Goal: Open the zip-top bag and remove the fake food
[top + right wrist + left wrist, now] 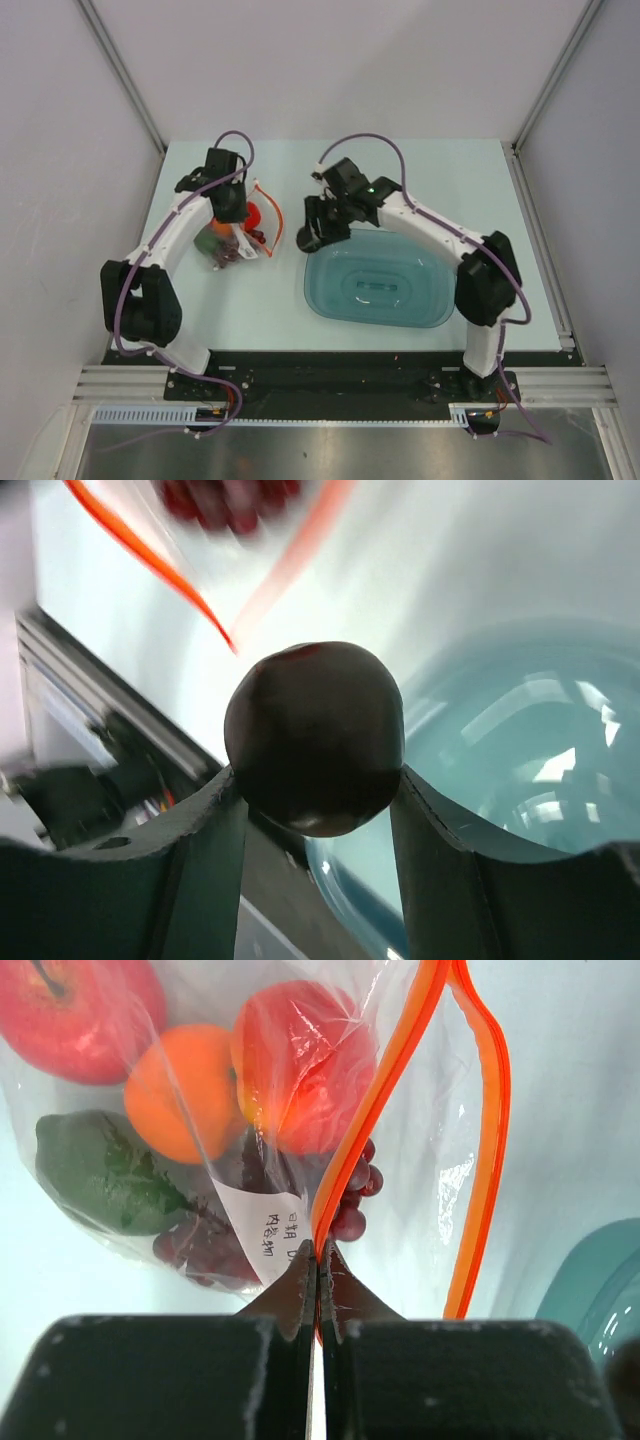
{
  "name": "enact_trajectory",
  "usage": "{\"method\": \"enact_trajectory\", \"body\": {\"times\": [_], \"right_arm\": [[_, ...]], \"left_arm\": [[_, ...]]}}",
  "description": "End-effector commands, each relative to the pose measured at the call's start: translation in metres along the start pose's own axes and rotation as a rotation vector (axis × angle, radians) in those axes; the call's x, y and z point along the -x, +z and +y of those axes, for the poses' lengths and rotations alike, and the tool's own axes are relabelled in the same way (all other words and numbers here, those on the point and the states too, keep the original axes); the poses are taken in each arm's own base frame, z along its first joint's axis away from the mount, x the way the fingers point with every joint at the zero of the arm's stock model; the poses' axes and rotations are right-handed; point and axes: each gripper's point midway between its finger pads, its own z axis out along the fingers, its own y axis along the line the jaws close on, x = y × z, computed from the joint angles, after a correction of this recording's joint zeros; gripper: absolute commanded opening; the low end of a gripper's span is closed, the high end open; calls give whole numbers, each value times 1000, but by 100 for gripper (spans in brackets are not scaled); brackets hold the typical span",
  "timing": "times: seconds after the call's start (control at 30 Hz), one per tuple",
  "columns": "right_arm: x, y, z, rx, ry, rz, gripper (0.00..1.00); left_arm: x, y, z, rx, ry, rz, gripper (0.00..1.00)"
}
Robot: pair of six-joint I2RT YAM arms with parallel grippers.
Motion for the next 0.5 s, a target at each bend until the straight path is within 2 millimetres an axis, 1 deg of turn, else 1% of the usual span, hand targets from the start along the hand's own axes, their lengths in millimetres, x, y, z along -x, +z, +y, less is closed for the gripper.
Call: {"method": "enact_trajectory", "body": {"times": [0.0,0.03,0.07,0.1,0.13,0.17,0.2,0.23,0.27,0.3,0.33,0.37,0.4,0.47], "right_arm": [[-57,-43,-24,5,-34,100,5],[-65,-47,-29,-3,-35,116,11],[-73,-51,-31,-10,-47,121,15],[-86,-47,-38,-25,-60,152,21],[-90,-46,-40,-31,-70,161,29],[-94,-42,-42,-33,-74,174,32],[-95,-37,-45,-46,-92,167,36],[-95,-34,-47,-58,-97,163,43],[-95,-31,-48,-66,-101,159,45],[-92,-25,-52,-82,-97,144,52],[-92,-22,-56,-99,-86,137,57],[-90,-19,-57,-106,-78,126,60],[-94,-13,-62,-111,-65,142,63],[-98,-10,-62,-121,-47,152,68]], "left_arm": [[3,-18,0,-40,2,-57,0],[3,-21,-1,-50,2,-65,0],[-1,-20,-2,-58,2,-60,0],[-2,-21,-2,-62,3,-62,1],[-2,-24,-2,-66,3,-68,0],[-3,-25,-2,-67,2,-69,0],[-4,-25,-2,-65,2,-69,0],[-4,-28,-1,-66,2,-74,0],[-3,-29,-2,-72,2,-77,0],[-2,-30,-3,-76,0,-79,0],[-1,-31,-4,-82,0,-87,0],[-1,-32,-5,-85,0,-86,0],[-1,-33,-5,-91,-1,-86,0],[-3,-35,-5,-94,3,-89,0]]}}
